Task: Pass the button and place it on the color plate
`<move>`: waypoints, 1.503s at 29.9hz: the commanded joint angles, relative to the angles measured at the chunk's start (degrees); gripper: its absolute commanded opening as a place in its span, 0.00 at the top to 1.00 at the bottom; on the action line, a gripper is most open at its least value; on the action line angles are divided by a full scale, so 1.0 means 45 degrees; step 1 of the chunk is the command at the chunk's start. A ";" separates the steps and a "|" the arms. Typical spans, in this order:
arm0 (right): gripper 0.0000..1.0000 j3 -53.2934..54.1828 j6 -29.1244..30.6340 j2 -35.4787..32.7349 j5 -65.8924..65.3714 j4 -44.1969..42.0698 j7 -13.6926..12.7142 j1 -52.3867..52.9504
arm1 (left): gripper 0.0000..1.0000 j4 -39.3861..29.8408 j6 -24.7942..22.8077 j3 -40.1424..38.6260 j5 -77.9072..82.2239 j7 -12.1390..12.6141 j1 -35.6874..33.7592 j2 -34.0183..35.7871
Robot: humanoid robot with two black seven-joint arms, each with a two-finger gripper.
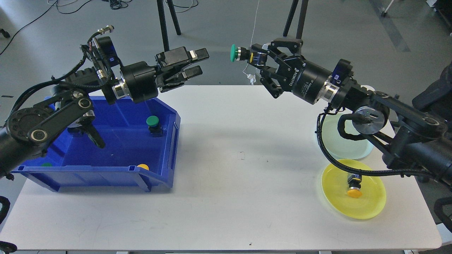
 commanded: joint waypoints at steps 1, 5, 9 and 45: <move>0.99 0.2147 -0.1466 -0.0414 0.1240 -0.0057 -0.0136 -0.2171 | 0.10 0.0066 0.0000 0.0017 -0.0278 -0.0001 0.0001 -0.0042; 0.99 0.3851 -0.5292 -0.0433 0.2824 0.0021 -0.0428 -0.4265 | 0.09 0.0066 0.0000 0.0017 -0.0297 -0.0001 0.0021 -0.0042; 0.99 0.3737 -0.8673 -0.0414 0.2866 0.0041 -0.0877 -0.4932 | 0.09 0.0066 0.0000 0.0017 -0.0278 -0.0001 0.0021 -0.0023; 0.01 0.2666 0.0081 -0.1938 0.2846 0.0472 -0.1679 -0.1987 | 0.01 0.2156 0.0000 -0.0217 -0.7797 -0.0001 0.0762 0.0426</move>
